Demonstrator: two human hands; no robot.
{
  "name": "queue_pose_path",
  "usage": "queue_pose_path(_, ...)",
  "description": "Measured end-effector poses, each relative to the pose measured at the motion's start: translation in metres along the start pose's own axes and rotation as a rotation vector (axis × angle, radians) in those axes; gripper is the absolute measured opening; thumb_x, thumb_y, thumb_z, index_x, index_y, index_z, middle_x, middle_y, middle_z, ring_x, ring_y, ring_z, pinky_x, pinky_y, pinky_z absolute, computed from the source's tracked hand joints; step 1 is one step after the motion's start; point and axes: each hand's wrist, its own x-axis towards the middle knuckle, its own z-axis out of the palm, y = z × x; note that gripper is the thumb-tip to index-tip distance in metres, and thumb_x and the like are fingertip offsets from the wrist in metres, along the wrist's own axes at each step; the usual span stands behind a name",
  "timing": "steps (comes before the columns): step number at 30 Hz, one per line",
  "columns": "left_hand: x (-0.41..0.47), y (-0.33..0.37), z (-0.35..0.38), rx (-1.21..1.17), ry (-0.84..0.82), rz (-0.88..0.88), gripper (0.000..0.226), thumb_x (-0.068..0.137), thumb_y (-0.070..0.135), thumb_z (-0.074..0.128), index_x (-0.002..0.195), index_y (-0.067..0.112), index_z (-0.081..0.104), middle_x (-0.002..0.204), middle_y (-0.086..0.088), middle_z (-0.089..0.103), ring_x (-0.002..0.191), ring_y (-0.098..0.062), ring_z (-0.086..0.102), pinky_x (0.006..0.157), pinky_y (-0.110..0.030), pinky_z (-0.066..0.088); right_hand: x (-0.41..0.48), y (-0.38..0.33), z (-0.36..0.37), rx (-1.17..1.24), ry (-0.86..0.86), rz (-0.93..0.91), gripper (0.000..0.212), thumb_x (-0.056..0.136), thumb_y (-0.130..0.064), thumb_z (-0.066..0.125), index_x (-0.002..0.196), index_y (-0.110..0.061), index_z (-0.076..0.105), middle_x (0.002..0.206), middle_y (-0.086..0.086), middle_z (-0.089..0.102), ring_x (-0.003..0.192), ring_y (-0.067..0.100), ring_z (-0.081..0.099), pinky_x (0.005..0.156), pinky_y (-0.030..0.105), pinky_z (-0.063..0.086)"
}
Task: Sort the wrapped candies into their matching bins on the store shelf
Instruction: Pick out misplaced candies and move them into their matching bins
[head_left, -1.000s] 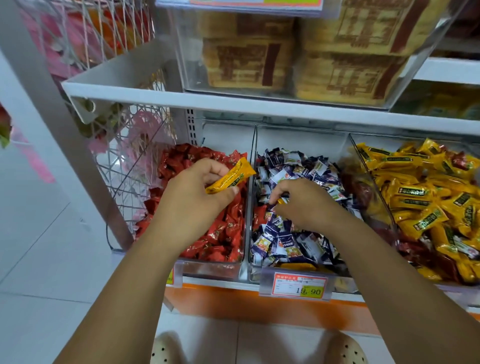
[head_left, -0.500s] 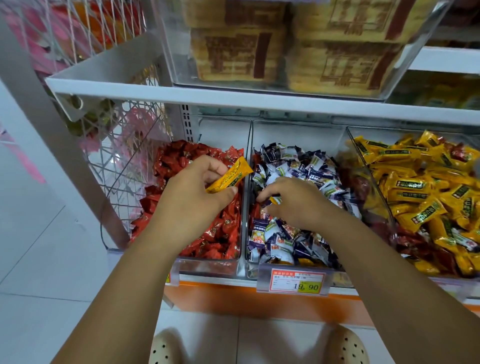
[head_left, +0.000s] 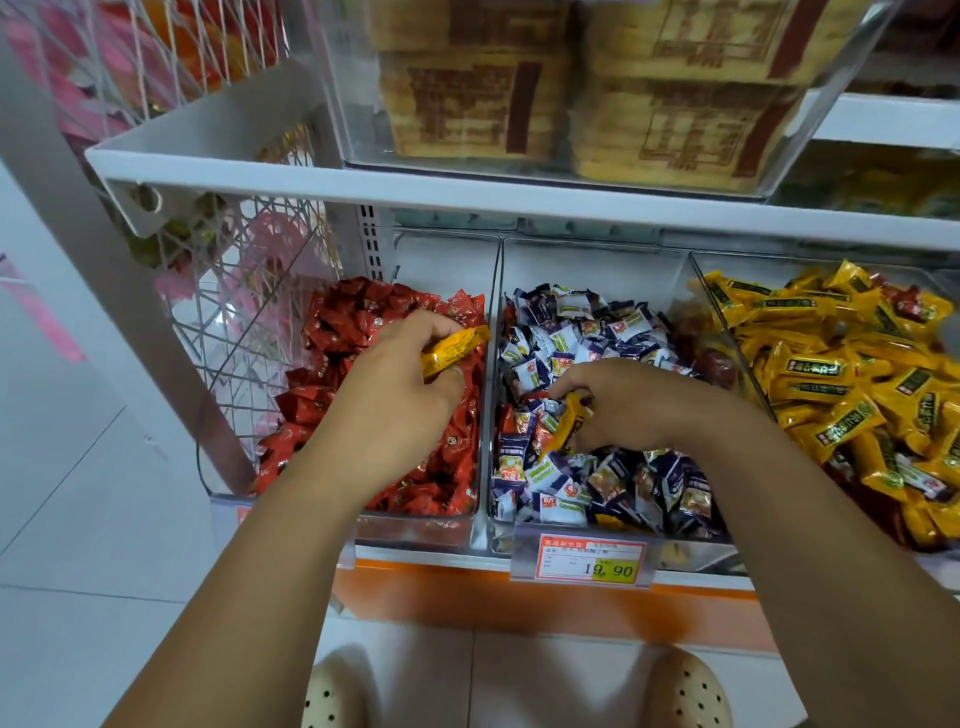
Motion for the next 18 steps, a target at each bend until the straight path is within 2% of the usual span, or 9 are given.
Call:
queue_pose_path(2,0.000,0.001,0.001,0.004,-0.019,0.000,0.014,0.095,0.016,0.054,0.102,0.027,0.054,0.084,-0.001,0.051,0.047,-0.003,0.046,0.041,-0.015,0.033,0.000,0.003,-0.001,0.059,0.021,-0.020,0.051,0.088,-0.007,0.065,0.133,-0.025,0.049,0.137,0.004,0.051,0.114,0.020,0.054,0.082,0.027,0.047)
queue_pose_path(4,0.001,0.003,0.004,0.003,-0.029,0.019,0.010,0.094,0.019,0.056,0.098,0.028,0.055,0.075,0.001,0.051,0.045,-0.003,0.042,0.042,-0.013,0.032,-0.001,0.006,-0.002,0.145,0.147,-0.078,0.039,0.088,-0.010,0.066,0.123,-0.026,0.056,0.121,0.000,0.059,0.101,0.017,0.058,0.075,0.027,0.047)
queue_pose_path(6,0.002,0.006,0.007,0.010,-0.028,0.055,0.007,0.093,0.023,0.060,0.096,0.029,0.058,0.072,0.007,0.055,0.051,-0.003,0.047,0.047,-0.011,0.035,-0.005,0.010,-0.005,0.273,0.293,-0.141,0.034,0.087,-0.014,0.069,0.116,-0.029,0.058,0.107,-0.010,0.060,0.098,0.011,0.059,0.074,0.023,0.046)
queue_pose_path(9,0.005,0.013,0.014,0.012,-0.012,0.098,0.012,0.087,0.030,0.067,0.097,0.035,0.063,0.083,0.014,0.064,0.074,0.003,0.056,0.060,-0.007,0.039,-0.014,0.012,-0.012,0.475,0.363,-0.245,0.029,0.084,-0.015,0.072,0.107,-0.029,0.062,0.100,-0.013,0.067,0.075,-0.006,0.061,0.069,0.016,0.044)
queue_pose_path(11,0.007,0.017,0.020,-0.035,-0.034,0.087,0.027,0.080,0.033,0.074,0.105,0.038,0.065,0.090,0.019,0.066,0.079,0.006,0.059,0.065,-0.005,0.041,-0.019,0.009,-0.014,0.607,0.334,-0.296,0.029,0.082,-0.011,0.073,0.105,-0.026,0.063,0.096,-0.009,0.072,0.077,-0.002,0.066,0.075,0.019,0.050)
queue_pose_path(12,0.007,0.018,0.023,-0.047,-0.048,0.081,0.033,0.077,0.034,0.077,0.107,0.039,0.065,0.089,0.020,0.066,0.077,0.007,0.059,0.064,-0.005,0.041,-0.021,0.007,-0.013,0.687,0.307,-0.317,0.030,0.082,-0.008,0.073,0.106,-0.023,0.063,0.096,-0.006,0.073,0.082,0.004,0.068,0.078,0.021,0.053)
queue_pose_path(14,0.007,0.021,0.026,-0.053,-0.054,0.084,0.029,0.076,0.030,0.079,0.102,0.037,0.067,0.077,0.020,0.066,0.066,0.009,0.057,0.058,-0.005,0.039,-0.024,0.005,-0.011,0.810,0.268,-0.330,0.034,0.081,-0.006,0.073,0.111,-0.018,0.061,0.096,0.001,0.073,0.083,0.014,0.070,0.078,0.026,0.056)
queue_pose_path(16,0.008,0.021,0.027,-0.056,-0.033,0.091,0.022,0.077,0.027,0.078,0.098,0.031,0.072,0.069,0.016,0.065,0.056,0.006,0.053,0.052,-0.007,0.036,-0.030,0.007,-0.012,0.804,0.273,-0.259,0.033,0.083,-0.009,0.072,0.112,-0.016,0.059,0.095,0.004,0.071,0.078,0.020,0.072,0.070,0.032,0.059)
queue_pose_path(18,0.009,0.019,0.026,-0.045,-0.002,0.083,0.020,0.078,0.028,0.078,0.097,0.032,0.072,0.069,0.013,0.066,0.052,0.003,0.051,0.049,-0.010,0.036,-0.041,0.016,-0.016,0.686,0.180,-0.150,0.015,0.087,-0.011,0.068,0.102,-0.013,0.063,0.089,0.007,0.071,0.074,0.023,0.072,0.061,0.030,0.059)
